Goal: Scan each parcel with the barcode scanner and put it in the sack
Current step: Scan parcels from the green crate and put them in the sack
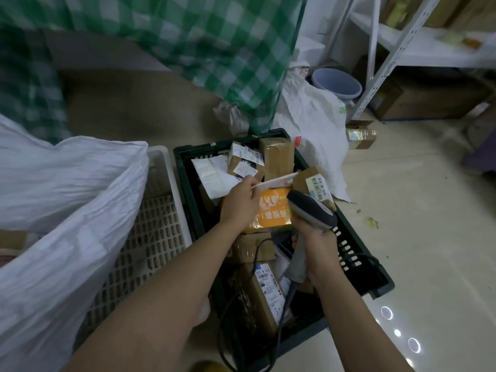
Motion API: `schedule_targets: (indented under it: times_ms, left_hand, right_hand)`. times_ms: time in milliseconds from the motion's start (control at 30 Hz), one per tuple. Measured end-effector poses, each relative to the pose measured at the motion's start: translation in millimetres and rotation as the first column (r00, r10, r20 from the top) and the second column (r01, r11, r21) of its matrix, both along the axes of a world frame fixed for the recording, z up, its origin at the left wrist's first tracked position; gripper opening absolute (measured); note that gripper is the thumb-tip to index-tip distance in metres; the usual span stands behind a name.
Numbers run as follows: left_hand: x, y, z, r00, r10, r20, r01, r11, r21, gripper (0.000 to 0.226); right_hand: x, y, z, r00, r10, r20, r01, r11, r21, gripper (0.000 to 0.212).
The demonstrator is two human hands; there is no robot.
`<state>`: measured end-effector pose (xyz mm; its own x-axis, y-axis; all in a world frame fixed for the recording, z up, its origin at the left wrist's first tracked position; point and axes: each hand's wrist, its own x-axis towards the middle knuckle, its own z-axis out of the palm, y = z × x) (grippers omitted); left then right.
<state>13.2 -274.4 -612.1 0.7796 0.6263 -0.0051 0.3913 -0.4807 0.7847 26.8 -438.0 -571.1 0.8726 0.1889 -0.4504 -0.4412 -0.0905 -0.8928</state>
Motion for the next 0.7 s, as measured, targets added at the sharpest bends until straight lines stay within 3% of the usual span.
schedule_targets:
  times_ms: [100,267,400,500,600,700]
  left_hand:
    - [-33,17,22,0.976,0.185,0.118,-0.151,0.957,-0.247,0.009]
    - [-104,33,69,0.903,0.360,0.235,-0.151,0.777,-0.611,0.009]
    - [-162,38,104,0.880,0.401,0.255,-0.132,0.721,-0.680,0.008]
    - [-199,39,124,0.872,0.407,0.273,-0.095,0.686,-0.721,0.008]
    - [-231,40,137,0.856,0.433,0.283,-0.104,0.680,-0.726,0.012]
    - [-254,46,142,0.845,0.458,0.277,-0.132,0.680,-0.721,0.013]
  right_hand:
    - [-12,-1,13,1.000,0.009,0.020,-0.010,0.999,0.043,0.011]
    - [-41,12,40,0.999,0.032,0.039,-0.036,0.995,0.090,0.024]
    - [-69,36,65,0.991,0.080,0.107,-0.095,0.986,0.140,0.034]
    - [-95,56,81,0.977,0.155,0.148,-0.172,0.979,0.108,0.025]
    - [-121,77,90,0.977,0.111,0.180,-0.131,0.986,0.100,0.041]
    - [-139,93,92,0.986,0.073,0.152,-0.090,0.990,0.111,0.038]
